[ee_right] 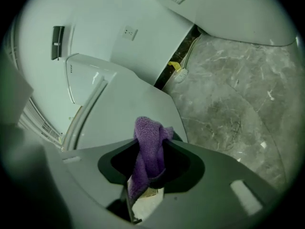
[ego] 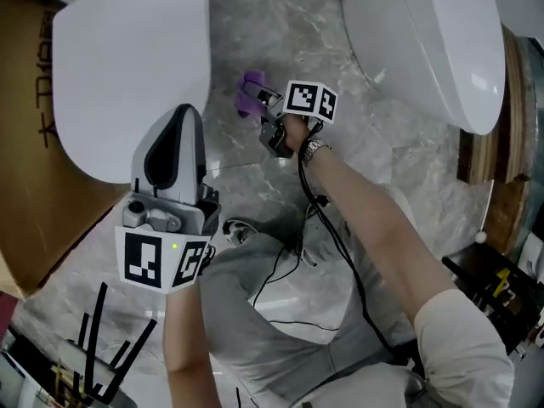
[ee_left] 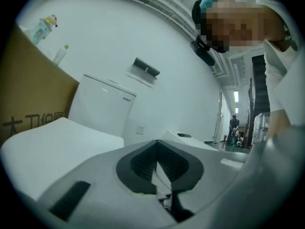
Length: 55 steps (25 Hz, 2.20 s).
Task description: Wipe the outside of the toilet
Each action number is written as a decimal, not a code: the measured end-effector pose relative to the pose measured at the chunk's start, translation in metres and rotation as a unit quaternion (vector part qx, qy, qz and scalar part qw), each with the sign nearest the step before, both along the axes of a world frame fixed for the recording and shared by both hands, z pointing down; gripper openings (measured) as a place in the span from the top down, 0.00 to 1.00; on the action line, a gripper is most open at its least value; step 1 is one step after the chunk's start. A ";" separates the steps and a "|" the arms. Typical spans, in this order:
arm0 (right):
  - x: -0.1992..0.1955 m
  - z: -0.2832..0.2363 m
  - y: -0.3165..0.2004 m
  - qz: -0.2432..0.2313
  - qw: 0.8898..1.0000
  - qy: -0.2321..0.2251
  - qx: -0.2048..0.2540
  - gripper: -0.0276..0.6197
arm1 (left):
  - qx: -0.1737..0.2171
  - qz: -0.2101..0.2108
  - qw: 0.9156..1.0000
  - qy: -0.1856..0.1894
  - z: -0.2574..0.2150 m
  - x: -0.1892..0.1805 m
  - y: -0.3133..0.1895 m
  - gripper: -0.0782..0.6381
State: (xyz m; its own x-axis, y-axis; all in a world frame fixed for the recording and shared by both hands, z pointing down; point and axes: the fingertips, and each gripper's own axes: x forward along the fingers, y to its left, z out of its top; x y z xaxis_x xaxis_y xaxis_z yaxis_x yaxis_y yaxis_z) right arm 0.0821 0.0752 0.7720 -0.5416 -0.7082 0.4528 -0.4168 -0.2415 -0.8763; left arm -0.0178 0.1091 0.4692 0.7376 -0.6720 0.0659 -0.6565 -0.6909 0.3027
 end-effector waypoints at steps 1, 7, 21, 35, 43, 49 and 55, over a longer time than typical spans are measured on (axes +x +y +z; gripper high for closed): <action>-0.002 0.017 -0.007 0.002 1.000 -0.003 -0.006 0.73 | -0.001 0.005 1.000 -0.006 0.011 0.004 0.000 0.88; -0.012 0.103 -0.063 0.005 1.000 -0.010 -0.024 0.73 | 0.013 -0.030 0.998 -0.048 0.054 0.010 0.000 0.88; -0.026 0.160 -0.111 -0.027 0.999 -0.036 -0.008 0.73 | 0.059 -0.077 0.994 -0.048 0.060 0.006 0.006 0.88; -0.030 0.029 -0.128 -0.031 0.995 -0.058 0.081 0.73 | 0.062 -0.121 0.990 -0.041 0.063 -0.046 -0.005 0.88; -0.021 -0.042 -0.124 -0.015 0.987 -0.081 0.138 0.73 | 0.070 -0.126 0.989 -0.043 0.058 -0.045 -0.018 0.88; -0.002 -0.075 -0.099 0.035 0.978 -0.070 0.195 0.73 | 0.112 -0.129 0.981 -0.090 0.060 -0.045 -0.022 0.88; 0.003 0.016 -0.066 0.100 0.990 -0.051 0.085 0.73 | 0.061 -0.144 0.988 -0.009 0.054 -0.062 -0.029 0.88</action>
